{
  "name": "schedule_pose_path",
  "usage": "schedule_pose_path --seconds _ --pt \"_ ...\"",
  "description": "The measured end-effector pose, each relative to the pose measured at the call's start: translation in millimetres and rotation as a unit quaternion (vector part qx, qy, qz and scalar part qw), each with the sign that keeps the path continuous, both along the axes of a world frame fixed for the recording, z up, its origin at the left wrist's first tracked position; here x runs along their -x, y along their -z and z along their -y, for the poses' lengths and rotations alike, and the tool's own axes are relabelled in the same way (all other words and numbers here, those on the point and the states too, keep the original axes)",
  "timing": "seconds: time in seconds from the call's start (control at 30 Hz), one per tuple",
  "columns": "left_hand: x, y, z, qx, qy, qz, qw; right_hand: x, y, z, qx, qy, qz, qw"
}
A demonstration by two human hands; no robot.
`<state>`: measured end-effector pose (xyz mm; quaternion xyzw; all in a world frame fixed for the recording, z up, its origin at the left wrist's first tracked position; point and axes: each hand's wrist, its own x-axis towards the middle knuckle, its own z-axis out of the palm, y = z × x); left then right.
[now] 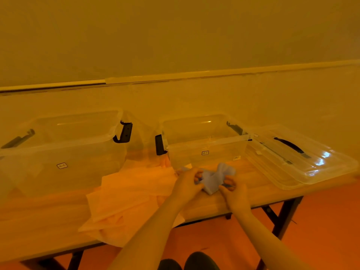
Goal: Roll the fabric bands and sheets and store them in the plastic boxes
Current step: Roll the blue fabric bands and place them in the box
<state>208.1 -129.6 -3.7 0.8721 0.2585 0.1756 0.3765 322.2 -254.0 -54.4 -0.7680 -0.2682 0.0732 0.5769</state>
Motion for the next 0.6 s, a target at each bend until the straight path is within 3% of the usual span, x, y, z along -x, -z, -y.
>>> schedule_pose_path --seconds 0.23,0.43,0.6 --pt "-16 11 3 -0.052 0.012 -0.068 0.996 -3 4 -8 -0.022 0.038 -0.026 0.999" --pt "-21 13 2 0.060 -0.044 -0.021 0.997 -1 9 -11 -0.014 0.040 0.013 0.999" --pt "-22 11 -2 0.105 -0.055 -0.001 0.993 -9 5 -10 -0.066 0.005 -0.015 0.998"
